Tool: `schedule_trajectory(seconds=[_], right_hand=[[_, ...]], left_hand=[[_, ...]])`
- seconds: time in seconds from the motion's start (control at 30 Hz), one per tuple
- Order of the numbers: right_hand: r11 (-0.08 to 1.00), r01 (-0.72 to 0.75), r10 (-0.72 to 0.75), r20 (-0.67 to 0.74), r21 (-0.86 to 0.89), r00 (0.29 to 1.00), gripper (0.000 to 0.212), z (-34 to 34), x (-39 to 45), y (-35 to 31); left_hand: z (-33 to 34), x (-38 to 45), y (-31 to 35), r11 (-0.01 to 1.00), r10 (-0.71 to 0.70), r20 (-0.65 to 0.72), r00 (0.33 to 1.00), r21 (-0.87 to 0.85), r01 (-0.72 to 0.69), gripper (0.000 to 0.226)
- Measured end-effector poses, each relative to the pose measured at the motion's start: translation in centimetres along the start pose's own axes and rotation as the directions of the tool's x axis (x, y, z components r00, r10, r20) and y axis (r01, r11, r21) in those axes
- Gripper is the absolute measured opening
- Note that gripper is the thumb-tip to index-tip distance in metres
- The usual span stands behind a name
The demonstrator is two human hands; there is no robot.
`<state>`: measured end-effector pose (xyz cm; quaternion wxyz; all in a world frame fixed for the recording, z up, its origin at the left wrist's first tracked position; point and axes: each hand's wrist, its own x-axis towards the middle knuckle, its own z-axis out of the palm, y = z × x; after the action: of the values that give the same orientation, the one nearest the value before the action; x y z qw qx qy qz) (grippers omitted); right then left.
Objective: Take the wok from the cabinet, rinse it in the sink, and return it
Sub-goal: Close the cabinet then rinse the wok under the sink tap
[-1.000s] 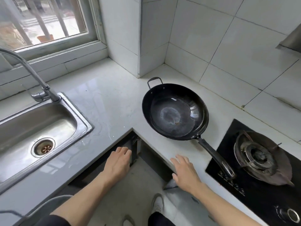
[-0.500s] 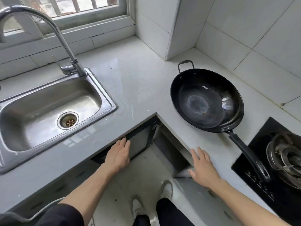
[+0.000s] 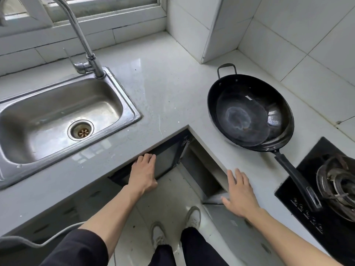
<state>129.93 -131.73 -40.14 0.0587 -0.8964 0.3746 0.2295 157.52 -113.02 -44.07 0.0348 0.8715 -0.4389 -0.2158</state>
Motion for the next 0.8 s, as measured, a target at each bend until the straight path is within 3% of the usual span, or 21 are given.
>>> schedule_trajectory(seconds=[0.27, 0.43, 0.63, 0.8], right_hand=[[1.000, -0.014, 0.014, -0.004, 0.010, 1.000, 0.099, 0.0, -0.1, -0.1], [1.000, -0.016, 0.016, 0.008, 0.015, 1.000, 0.099, -0.2, -0.1, 0.0], [1.000, -0.020, 0.020, 0.015, 0.012, 1.000, 0.101, -0.4, -0.1, 0.0], [1.000, -0.023, 0.023, -0.002, 0.012, 1.000, 0.103, -0.3, -0.2, -0.2]], left_hand=[[0.2, -0.6, 0.7, 0.995, -0.036, -0.012, 0.999, -0.094, 0.035, 0.077], [0.5, -0.9, 1.5, 0.985, -0.099, 0.047, 0.994, -0.140, 0.104, 0.042], [0.2, -0.5, 2.2, 0.903, -0.195, 0.127, 0.973, -0.363, 0.229, 0.059], [0.4, -1.5, 4.0, 0.814, -0.223, 0.178, 0.958, -0.507, 0.284, 0.057]])
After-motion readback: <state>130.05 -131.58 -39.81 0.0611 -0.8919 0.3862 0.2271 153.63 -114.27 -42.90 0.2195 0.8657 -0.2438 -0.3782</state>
